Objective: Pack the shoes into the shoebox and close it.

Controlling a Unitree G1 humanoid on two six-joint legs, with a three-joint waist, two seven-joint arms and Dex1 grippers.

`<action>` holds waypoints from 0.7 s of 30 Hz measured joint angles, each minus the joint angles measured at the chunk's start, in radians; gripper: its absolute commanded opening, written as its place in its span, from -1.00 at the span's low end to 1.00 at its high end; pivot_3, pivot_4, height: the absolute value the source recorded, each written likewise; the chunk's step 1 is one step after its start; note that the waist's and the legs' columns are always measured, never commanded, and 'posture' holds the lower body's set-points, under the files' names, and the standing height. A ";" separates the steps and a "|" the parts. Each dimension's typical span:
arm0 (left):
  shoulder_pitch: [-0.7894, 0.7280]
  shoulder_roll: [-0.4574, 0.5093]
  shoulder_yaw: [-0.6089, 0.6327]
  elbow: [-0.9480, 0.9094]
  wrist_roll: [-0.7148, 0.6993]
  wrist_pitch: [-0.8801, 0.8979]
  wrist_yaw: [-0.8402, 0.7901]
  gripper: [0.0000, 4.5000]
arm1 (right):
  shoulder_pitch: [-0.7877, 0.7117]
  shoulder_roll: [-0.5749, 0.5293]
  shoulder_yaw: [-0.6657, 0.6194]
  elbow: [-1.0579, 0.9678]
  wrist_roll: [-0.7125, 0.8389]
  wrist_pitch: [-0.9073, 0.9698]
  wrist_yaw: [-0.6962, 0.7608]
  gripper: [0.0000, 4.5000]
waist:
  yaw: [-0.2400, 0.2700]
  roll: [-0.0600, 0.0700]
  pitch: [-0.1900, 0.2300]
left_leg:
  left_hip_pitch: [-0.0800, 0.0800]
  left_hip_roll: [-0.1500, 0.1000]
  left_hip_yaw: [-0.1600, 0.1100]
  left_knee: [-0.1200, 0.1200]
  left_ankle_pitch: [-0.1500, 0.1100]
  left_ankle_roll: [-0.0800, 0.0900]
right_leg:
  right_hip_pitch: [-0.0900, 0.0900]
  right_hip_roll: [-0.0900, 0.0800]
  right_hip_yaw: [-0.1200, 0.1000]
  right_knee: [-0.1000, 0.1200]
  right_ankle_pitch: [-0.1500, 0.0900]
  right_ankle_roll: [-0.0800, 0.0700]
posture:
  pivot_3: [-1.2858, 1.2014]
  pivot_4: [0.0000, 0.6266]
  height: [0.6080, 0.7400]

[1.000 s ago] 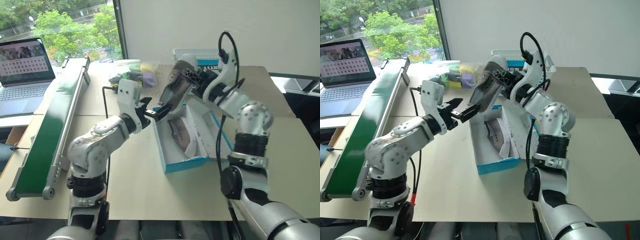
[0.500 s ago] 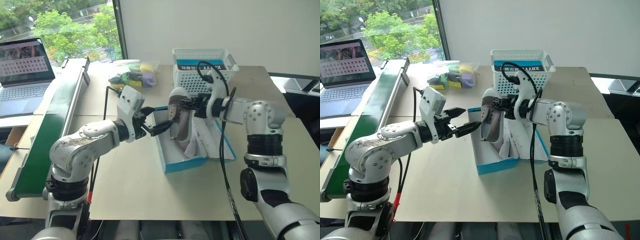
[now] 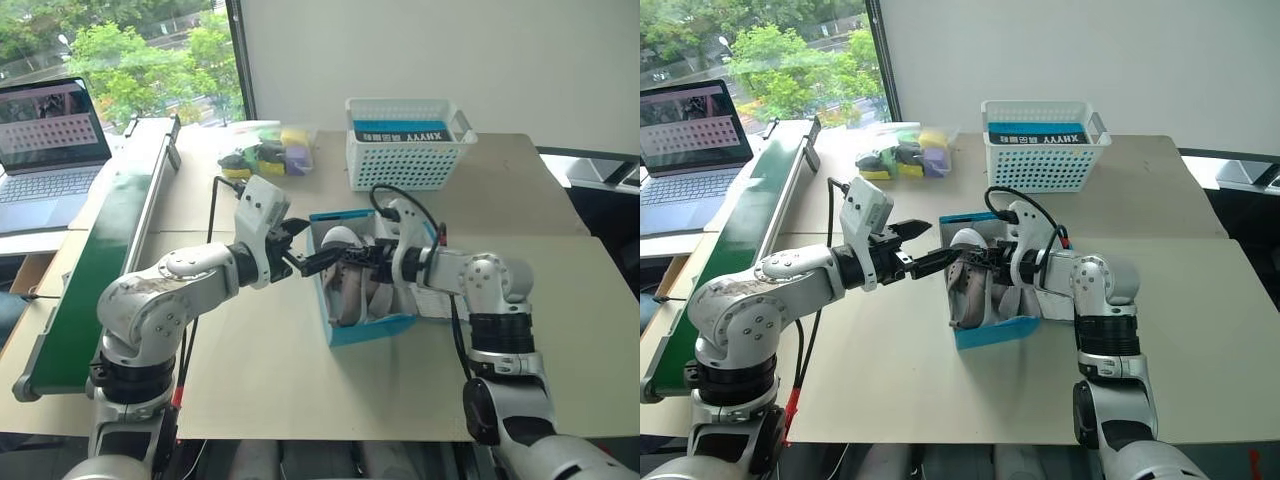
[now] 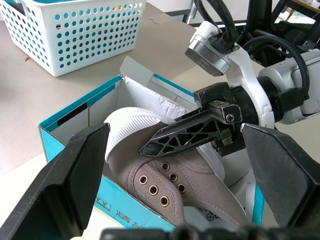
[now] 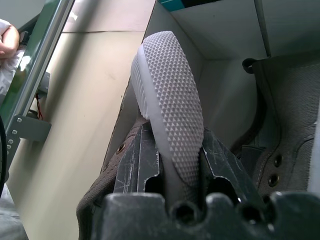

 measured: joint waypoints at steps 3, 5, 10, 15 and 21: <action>0.000 0.001 0.000 -0.002 0.000 0.000 0.006 1.00 | 0.001 -0.011 0.068 0.013 -0.047 -0.043 0.019 -0.84 | 0.000 0.000 0.000 | 0.001 0.000 0.000 0.000 0.000 0.000 | 0.001 0.000 0.000 0.000 0.000 0.000 | 0.03 -0.52 1.00; 0.000 0.005 0.000 -0.002 0.000 0.001 0.010 1.00 | 0.000 -0.021 0.108 0.022 -0.077 -0.072 0.033 -0.84 | 0.000 0.000 0.000 | 0.001 0.000 0.000 0.000 0.000 0.000 | 0.001 0.000 0.000 0.000 0.000 0.000 | 0.03 -0.52 1.00; 0.000 0.012 0.000 -0.002 0.000 0.001 0.018 1.00 | -0.035 -0.036 0.272 0.081 -0.206 -0.174 0.075 -0.84 | 0.000 0.000 0.000 | 0.000 0.000 0.000 0.000 0.000 0.000 | 0.000 0.000 0.000 0.000 0.000 0.000 | 0.03 -0.52 1.00; 0.000 0.013 -0.003 -0.006 0.000 0.001 0.022 1.00 | -0.097 -0.045 0.429 0.197 -0.353 -0.324 0.135 -0.84 | -0.004 0.000 0.000 | 0.002 0.000 0.000 0.000 0.000 0.000 | 0.001 0.001 0.001 0.001 0.000 0.000 | 0.03 -0.52 1.00; 0.002 0.057 -0.012 -0.030 0.000 0.010 0.012 1.00 | -0.119 -0.053 0.476 0.251 -0.444 -0.423 0.180 0.01 | -0.002 0.000 0.000 | 0.003 0.000 0.000 0.000 0.000 0.000 | 0.001 0.000 0.001 0.001 0.000 0.000 | 0.03 -0.52 1.00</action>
